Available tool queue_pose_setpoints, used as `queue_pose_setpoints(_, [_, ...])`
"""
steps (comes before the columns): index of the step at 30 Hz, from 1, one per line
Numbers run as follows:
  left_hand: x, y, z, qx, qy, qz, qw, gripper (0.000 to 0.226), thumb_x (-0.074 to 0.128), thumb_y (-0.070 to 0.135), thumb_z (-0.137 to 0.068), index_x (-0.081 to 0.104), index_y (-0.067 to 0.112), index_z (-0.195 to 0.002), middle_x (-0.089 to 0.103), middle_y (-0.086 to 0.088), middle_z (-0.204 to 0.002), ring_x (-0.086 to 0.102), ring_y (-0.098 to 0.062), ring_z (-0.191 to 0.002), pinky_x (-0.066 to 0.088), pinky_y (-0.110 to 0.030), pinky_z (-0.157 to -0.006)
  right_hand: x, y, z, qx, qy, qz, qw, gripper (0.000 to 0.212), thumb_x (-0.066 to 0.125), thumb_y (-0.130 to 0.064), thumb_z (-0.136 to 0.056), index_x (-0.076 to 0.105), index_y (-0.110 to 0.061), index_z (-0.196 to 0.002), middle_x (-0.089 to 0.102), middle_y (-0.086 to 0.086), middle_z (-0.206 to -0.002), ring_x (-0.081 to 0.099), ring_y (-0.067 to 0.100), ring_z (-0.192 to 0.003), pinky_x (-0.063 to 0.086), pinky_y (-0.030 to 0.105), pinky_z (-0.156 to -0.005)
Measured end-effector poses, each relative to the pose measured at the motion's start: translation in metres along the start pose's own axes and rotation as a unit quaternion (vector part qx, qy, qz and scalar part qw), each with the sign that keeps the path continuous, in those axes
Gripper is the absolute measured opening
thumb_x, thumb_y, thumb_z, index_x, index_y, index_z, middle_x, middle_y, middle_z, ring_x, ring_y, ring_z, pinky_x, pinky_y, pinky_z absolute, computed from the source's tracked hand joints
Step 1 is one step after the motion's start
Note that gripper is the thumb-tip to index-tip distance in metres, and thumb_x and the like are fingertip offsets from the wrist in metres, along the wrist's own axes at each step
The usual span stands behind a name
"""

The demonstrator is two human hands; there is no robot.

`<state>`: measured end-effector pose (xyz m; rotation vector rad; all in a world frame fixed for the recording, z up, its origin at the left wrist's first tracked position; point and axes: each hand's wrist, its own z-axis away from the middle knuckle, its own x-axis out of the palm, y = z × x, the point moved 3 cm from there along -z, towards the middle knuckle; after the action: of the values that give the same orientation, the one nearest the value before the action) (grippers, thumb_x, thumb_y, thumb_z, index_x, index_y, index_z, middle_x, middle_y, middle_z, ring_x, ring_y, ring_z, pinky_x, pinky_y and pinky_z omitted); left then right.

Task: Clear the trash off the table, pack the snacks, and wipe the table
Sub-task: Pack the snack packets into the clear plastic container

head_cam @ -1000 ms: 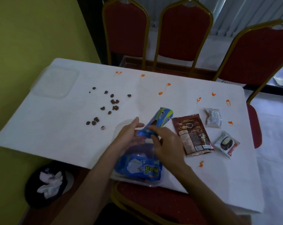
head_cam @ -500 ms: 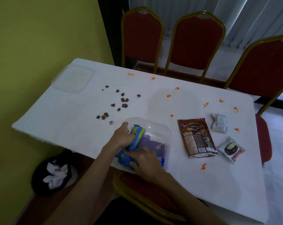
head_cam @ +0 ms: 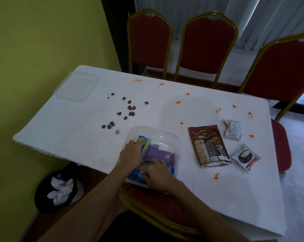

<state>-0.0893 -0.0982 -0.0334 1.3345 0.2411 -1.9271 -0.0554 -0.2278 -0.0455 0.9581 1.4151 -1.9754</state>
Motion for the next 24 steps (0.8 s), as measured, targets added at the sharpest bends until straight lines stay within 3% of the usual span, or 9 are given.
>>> queue_pose_setpoints(5, [0.002,0.005,0.003,-0.021,0.026,-0.051,0.998,0.060,0.065,0.021,-0.084,0.037,0.021,-0.137,0.043,-0.015,-0.122,0.052,-0.033,-0.107,0.046,-0.037,-0.078,0.005,0.004,0.005,-0.002,0.034,-0.006,0.999,0.038,0.050,-0.026,-0.090,0.065,-0.032,-0.125,0.071,0.000,-0.111,0.056,0.021,-0.106,0.046,0.041,-0.092])
queue_pose_setpoints(10, [0.005,0.006,0.005,-0.041,0.063,-0.047,0.996,0.054,0.059,0.017,-0.091,0.035,0.015,-0.139,0.040,-0.016,-0.125,0.051,-0.032,-0.108,0.038,-0.034,-0.072,0.008,0.002,0.009,0.002,0.080,0.005,0.997,0.021,0.055,-0.024,-0.088,0.070,-0.020,-0.102,0.072,0.002,-0.097,0.059,0.022,-0.095,0.048,0.043,-0.084])
queue_pose_setpoints(17, [0.009,0.009,0.002,-0.047,0.066,-0.045,0.996,0.050,0.055,0.008,-0.092,0.036,0.011,-0.138,0.038,-0.017,-0.131,0.053,-0.031,-0.108,0.044,-0.035,-0.075,0.002,0.002,0.009,0.021,0.062,-0.003,0.998,0.024,0.057,-0.023,-0.090,0.071,-0.022,-0.110,0.072,0.003,-0.108,0.058,0.022,-0.105,0.044,0.040,-0.094])
queue_pose_setpoints(21, [0.006,0.010,0.003,-0.037,0.040,-0.021,0.998,0.053,0.059,0.011,-0.090,0.036,0.011,-0.138,0.038,-0.018,-0.134,0.055,-0.035,-0.105,0.046,-0.039,-0.078,-0.008,0.005,0.018,0.024,0.121,-0.065,0.990,0.018,0.058,-0.013,-0.082,0.073,-0.020,-0.088,0.075,-0.001,-0.088,0.066,0.018,-0.081,0.051,0.030,-0.074])
queue_pose_setpoints(24, [0.000,0.018,0.007,-0.021,0.030,0.016,0.999,0.052,0.058,0.013,-0.089,0.038,0.013,-0.137,0.035,-0.018,-0.139,0.051,-0.037,-0.109,0.042,-0.040,-0.077,-0.022,0.017,0.031,0.053,0.184,-0.075,0.979,0.015,0.060,-0.014,-0.084,0.072,-0.017,-0.090,0.074,0.001,-0.086,0.065,0.020,-0.076,0.048,0.029,-0.064])
